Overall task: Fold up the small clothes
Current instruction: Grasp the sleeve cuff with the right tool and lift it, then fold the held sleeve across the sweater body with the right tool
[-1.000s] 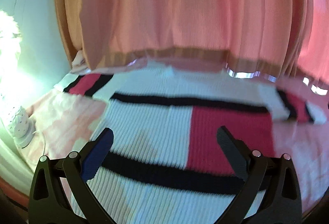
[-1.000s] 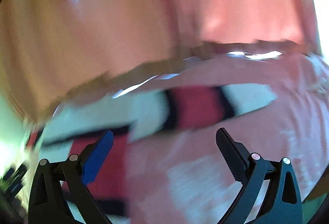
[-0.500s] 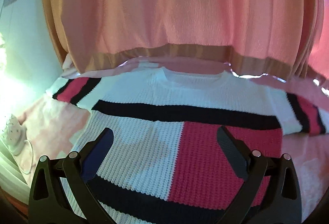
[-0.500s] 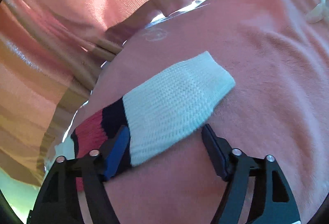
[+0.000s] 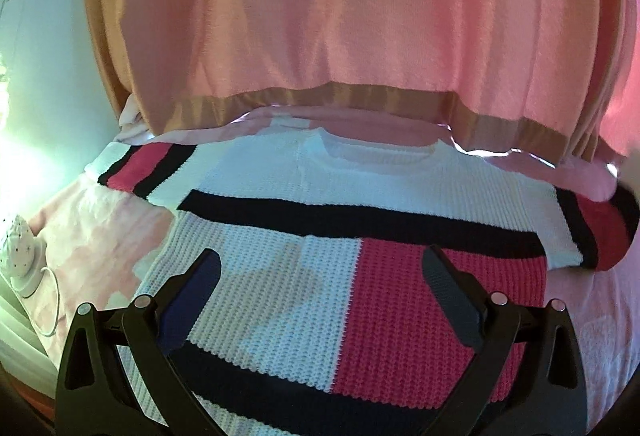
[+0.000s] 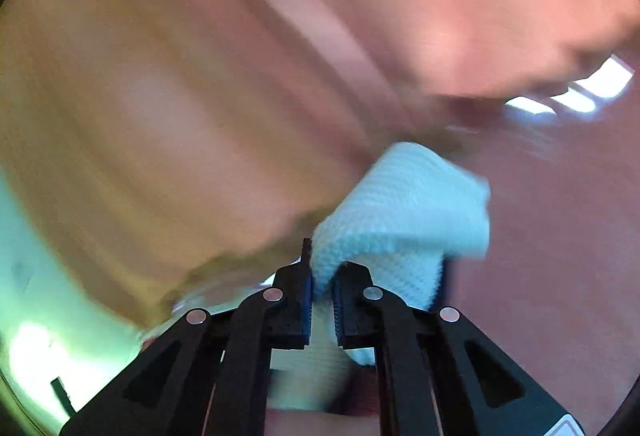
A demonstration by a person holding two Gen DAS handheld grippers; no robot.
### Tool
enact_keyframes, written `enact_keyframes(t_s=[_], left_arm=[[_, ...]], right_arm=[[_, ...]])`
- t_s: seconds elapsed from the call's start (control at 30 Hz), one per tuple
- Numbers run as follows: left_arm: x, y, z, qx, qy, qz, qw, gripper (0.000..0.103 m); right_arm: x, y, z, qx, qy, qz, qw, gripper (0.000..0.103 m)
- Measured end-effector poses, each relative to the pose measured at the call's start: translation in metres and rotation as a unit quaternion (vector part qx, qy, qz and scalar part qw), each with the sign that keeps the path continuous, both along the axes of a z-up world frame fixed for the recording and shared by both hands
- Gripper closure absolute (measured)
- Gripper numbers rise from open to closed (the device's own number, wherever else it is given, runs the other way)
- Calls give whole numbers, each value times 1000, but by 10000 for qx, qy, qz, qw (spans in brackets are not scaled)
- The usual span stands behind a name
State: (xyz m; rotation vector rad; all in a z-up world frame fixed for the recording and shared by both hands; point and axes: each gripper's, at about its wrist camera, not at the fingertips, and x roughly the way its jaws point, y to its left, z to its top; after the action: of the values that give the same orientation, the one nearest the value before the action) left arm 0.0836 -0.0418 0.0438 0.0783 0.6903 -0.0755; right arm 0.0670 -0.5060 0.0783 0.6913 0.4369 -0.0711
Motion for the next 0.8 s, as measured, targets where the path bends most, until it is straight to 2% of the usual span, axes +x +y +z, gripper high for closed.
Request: enact_keyframes(t_s=[0.1,0.17,0.23,0.3,0.37,0.4,0.5,0.57,0.67,0.73,0.8], left_arm=[[1,12,4,-104,-3,81,9999,5],[1,22,6,-133,-43,133,9998,5],[2,33,5,-131,-64,211,9997,5],[8,45,2,-138,-14,286,9995,5],[15,59,-1,-229,125,319,9991,5],[18,65,-2,-304,191,342,9988,5],[30,79,-3,-636,419,300,9966,5],[42,82,-5,-743,581,191,9954,5],[72,79,-15,-718,930,214,9928,5],[99,77,-31,-908,1260,351,9872,5],[116,73,-47,-893,1418,478,9847,5]], right_arm=[[61,93,43,-210,-381,1065,9934,95],[97,156,54,-269,-503,1668,9843,94],[135,232,52,-493,-444,2278,9714,89],[157,287,40,-595,-180,2715,9604,88],[160,320,37,-730,-41,2962,9523,88],[154,326,40,-831,-71,2972,9512,84],[116,309,46,-1471,-44,2570,9551,50],[87,283,39,-1963,215,2186,9556,48],[54,236,4,-2567,1076,1607,9470,47],[47,217,-20,-2506,1498,1442,9455,47],[44,199,-52,-2404,1860,1296,9438,47]])
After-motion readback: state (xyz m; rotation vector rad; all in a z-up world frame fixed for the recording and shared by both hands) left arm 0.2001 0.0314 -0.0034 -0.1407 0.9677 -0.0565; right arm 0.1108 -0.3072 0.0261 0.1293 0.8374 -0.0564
